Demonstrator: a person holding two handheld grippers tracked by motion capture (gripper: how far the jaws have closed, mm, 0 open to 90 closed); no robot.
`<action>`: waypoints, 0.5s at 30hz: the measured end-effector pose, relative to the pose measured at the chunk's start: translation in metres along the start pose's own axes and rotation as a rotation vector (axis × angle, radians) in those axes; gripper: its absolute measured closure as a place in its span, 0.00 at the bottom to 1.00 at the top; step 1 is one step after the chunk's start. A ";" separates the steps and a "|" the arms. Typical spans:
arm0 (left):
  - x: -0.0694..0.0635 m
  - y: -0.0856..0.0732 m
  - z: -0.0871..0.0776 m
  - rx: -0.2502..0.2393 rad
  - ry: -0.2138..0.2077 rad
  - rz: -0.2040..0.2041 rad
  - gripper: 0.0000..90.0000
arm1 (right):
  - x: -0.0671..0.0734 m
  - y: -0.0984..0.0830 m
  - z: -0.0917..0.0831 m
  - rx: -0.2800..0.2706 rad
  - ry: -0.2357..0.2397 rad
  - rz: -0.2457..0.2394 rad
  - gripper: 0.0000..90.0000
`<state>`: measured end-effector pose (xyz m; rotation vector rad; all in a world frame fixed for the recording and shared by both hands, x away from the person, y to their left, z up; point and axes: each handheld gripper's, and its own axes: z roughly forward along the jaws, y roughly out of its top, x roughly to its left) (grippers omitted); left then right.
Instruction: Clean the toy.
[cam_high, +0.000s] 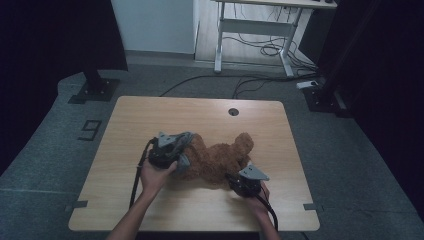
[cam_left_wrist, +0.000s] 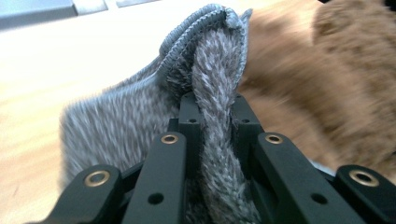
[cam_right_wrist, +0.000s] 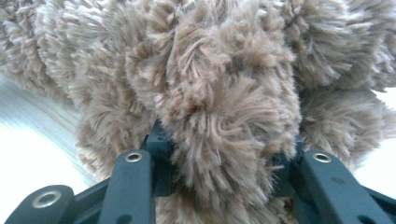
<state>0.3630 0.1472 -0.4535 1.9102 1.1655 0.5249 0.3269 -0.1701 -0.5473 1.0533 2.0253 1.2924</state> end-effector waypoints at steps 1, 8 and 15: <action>0.009 -0.007 -0.002 0.008 0.012 -0.022 0.87 | 0.000 0.000 0.000 0.000 -0.001 0.001 0.61; 0.028 -0.049 0.012 0.089 -0.082 -0.136 0.87 | 0.000 0.000 0.000 0.000 0.001 0.011 0.61; 0.015 -0.047 0.026 0.063 -0.094 -0.162 0.88 | 0.005 0.001 0.002 -0.007 -0.013 -0.001 0.63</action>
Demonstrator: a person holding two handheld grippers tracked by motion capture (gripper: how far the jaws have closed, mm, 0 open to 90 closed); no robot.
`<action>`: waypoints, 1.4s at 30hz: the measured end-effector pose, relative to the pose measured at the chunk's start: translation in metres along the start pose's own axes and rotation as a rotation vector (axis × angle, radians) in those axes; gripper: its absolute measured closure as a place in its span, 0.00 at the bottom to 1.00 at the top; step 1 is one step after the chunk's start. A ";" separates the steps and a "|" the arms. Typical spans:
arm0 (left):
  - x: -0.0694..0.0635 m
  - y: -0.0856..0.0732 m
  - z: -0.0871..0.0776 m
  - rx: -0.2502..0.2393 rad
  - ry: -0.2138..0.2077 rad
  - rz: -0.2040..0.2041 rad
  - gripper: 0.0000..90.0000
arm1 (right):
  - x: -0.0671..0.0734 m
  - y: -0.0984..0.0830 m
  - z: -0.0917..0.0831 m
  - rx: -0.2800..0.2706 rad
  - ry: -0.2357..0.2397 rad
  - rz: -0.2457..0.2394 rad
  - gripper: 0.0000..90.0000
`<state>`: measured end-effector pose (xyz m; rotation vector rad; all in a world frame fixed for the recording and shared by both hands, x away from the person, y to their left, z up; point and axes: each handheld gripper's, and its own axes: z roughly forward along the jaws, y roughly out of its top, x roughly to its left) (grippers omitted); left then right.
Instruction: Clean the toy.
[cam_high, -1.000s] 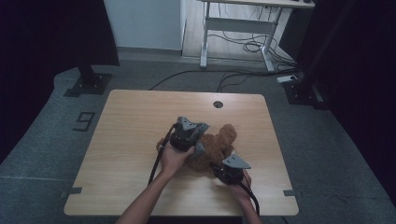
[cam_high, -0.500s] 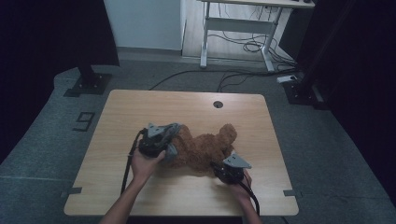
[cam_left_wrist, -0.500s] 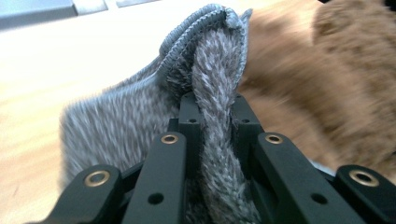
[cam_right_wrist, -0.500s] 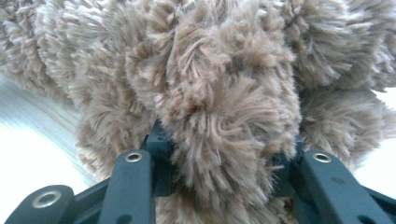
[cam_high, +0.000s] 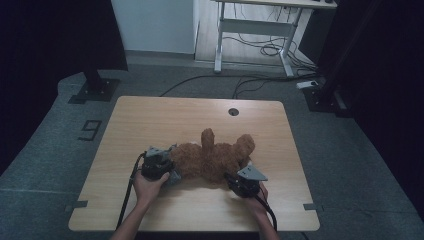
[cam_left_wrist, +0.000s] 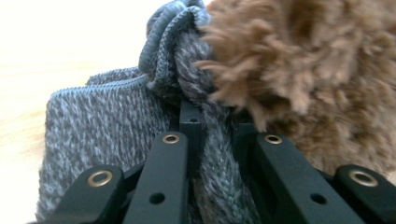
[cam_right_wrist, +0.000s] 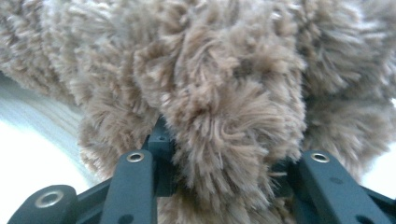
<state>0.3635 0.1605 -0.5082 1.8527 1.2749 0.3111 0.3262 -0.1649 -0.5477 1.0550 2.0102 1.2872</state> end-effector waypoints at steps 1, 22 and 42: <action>-0.001 0.002 0.002 -0.005 0.003 0.002 0.89 | 0.001 0.001 0.002 -0.003 -0.007 -0.018 0.63; 0.006 0.059 -0.026 -0.171 -0.009 0.026 0.87 | -0.012 0.010 0.023 0.007 -0.032 -0.093 0.63; -0.036 0.068 0.010 -0.065 -0.075 0.109 0.87 | -0.012 0.006 0.011 0.017 0.015 -0.088 0.49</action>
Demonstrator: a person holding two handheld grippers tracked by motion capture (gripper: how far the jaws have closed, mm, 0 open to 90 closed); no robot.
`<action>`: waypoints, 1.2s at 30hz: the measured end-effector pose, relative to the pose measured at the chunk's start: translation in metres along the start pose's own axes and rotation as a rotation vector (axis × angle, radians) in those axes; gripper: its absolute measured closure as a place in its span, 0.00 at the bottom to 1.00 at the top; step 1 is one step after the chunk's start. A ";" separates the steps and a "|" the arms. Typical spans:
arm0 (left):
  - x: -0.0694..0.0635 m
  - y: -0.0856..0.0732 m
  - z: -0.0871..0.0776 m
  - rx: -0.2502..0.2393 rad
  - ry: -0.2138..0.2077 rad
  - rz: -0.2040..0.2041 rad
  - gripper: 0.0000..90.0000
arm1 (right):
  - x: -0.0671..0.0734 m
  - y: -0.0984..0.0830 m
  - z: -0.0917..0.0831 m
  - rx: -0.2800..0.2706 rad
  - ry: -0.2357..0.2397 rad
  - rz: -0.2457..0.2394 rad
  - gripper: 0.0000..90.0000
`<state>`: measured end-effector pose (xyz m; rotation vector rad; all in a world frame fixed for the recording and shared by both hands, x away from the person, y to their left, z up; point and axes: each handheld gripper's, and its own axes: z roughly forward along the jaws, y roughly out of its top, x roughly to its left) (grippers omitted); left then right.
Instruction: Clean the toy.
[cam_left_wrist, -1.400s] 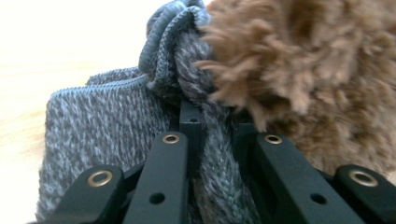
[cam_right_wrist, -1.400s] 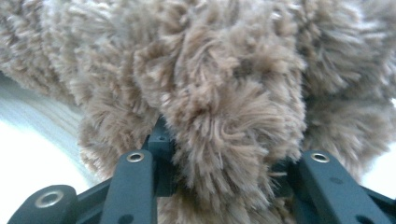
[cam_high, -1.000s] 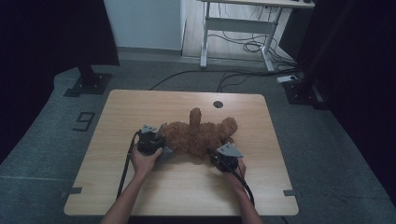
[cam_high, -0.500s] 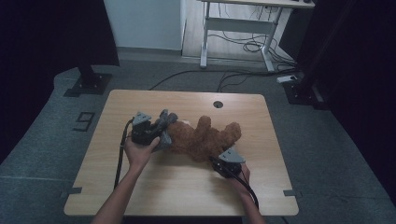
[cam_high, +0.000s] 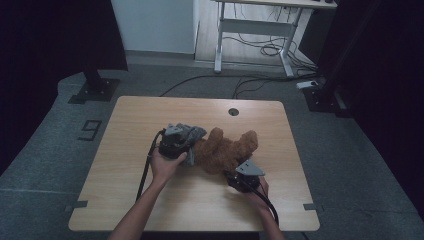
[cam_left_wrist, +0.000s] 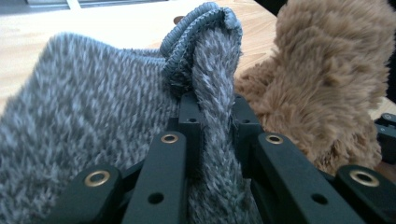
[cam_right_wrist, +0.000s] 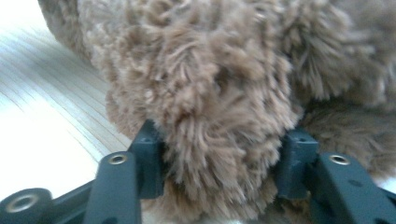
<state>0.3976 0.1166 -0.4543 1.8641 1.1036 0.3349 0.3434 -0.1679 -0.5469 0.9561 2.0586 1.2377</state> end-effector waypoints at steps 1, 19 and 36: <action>0.000 -0.003 -0.002 -0.003 -0.001 0.002 0.87 | -0.001 -0.001 -0.001 -0.004 0.009 0.007 0.48; -0.005 -0.053 -0.028 -0.046 -0.052 -0.010 0.88 | -0.037 0.013 -0.054 -0.172 0.055 0.308 0.16; -0.012 -0.058 -0.032 -0.056 -0.088 -0.036 0.88 | -0.029 0.009 -0.041 -0.116 0.033 0.245 0.61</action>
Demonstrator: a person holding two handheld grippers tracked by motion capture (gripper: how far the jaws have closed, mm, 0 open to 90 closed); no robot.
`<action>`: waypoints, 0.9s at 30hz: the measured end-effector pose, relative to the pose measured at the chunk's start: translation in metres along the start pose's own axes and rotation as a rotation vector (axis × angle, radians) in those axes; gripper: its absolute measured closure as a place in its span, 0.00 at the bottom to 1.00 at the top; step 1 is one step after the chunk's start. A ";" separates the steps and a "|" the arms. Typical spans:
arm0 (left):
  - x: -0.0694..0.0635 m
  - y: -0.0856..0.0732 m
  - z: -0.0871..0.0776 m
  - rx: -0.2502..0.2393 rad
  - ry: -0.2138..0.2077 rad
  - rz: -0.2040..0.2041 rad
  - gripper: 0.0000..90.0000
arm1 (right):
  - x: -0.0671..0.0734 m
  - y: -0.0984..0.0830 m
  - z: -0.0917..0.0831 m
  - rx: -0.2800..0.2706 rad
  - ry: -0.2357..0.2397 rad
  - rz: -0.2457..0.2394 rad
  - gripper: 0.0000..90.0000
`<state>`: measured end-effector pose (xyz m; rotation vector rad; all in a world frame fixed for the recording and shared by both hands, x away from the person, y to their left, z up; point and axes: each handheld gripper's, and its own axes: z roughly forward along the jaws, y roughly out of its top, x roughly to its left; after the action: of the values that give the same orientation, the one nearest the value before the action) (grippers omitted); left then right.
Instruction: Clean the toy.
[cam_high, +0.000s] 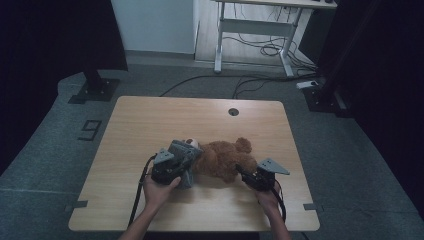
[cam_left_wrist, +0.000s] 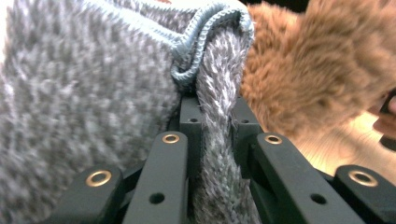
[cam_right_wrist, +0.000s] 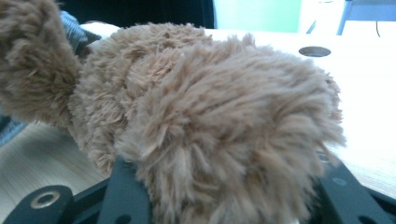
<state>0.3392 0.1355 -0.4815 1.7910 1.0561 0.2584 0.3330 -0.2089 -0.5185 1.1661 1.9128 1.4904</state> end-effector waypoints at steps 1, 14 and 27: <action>0.001 0.006 -0.005 -0.013 -0.001 -0.005 0.88 | 0.001 0.000 -0.001 -0.002 0.002 -0.009 0.61; -0.061 0.096 0.028 -0.002 -0.071 0.150 0.88 | -0.001 0.000 -0.004 -0.018 0.003 -0.035 0.61; -0.106 0.050 0.094 0.132 -0.062 0.255 0.88 | -0.005 -0.002 -0.006 0.001 -0.002 -0.022 0.61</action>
<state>0.3586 -0.0111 -0.4553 2.0419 0.8161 0.2920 0.3303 -0.2170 -0.5192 1.1432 1.9193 1.4769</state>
